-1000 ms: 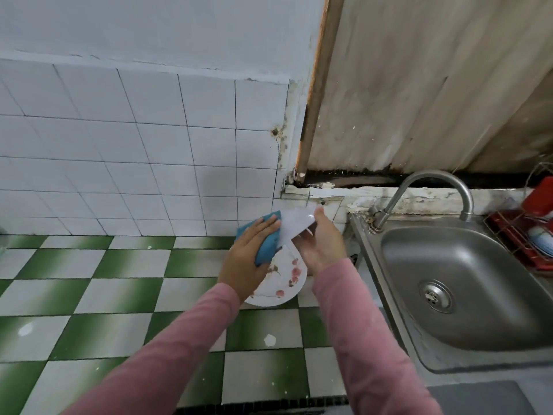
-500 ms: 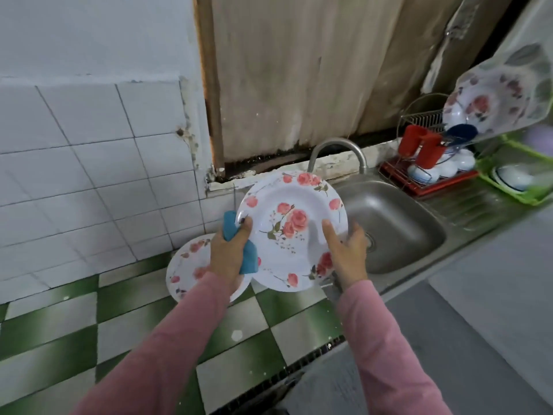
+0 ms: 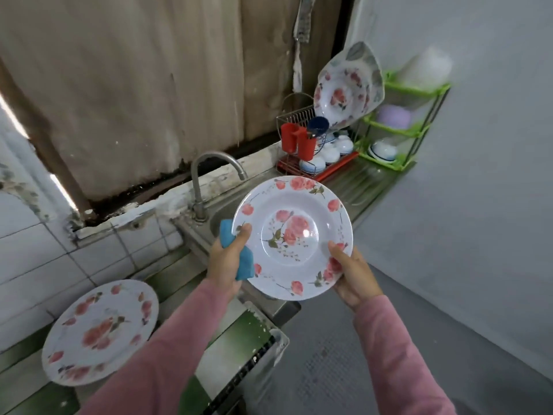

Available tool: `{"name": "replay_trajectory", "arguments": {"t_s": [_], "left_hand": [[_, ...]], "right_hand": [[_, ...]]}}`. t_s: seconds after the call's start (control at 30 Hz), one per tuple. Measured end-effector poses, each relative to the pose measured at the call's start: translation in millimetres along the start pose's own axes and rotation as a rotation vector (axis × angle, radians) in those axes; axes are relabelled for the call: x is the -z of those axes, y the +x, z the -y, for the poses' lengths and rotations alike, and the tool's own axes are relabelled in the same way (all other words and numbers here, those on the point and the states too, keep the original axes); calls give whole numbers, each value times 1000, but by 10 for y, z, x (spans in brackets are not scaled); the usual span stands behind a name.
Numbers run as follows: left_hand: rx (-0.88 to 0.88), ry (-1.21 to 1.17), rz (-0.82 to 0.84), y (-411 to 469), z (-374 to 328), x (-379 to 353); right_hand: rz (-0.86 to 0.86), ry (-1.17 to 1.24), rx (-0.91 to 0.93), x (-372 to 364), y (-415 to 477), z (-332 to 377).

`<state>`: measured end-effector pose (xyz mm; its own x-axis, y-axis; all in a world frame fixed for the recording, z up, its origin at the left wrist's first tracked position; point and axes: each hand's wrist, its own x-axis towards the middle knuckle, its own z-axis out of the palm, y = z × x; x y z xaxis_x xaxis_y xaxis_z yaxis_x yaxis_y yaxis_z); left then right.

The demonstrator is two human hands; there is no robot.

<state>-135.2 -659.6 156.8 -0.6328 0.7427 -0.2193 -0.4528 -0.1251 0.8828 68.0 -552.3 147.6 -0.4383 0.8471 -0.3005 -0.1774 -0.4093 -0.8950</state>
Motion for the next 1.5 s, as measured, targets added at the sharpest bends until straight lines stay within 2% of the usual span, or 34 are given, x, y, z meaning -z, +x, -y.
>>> {"name": "replay_trajectory", "arguments": {"t_s": [0.33, 0.47, 0.63, 0.83, 1.13, 1.37, 1.5], "left_hand": [[87, 6, -10, 565, 826, -1993], [79, 10, 27, 690, 1025, -2691], [65, 27, 8, 1101, 1071, -3311], [-81, 57, -97, 1920, 892, -3864], [-407, 86, -281, 3364, 76, -4580], [-467, 68, -436, 4078, -103, -4686], [-494, 108, -530, 4366, -132, -4685]], "right_hand": [[-237, -45, 258, 1772, 470, 1104], [-323, -25, 324, 2173, 729, 1470], [-345, -85, 419, 2349, 1168, 1847], [-246, -147, 591, 2237, 1985, 2286], [-72, -302, 828, 1497, 3760, 3247], [103, -423, 902, 998, 4663, 3502], [141, -489, 909, 757, 5157, 3501]]}}
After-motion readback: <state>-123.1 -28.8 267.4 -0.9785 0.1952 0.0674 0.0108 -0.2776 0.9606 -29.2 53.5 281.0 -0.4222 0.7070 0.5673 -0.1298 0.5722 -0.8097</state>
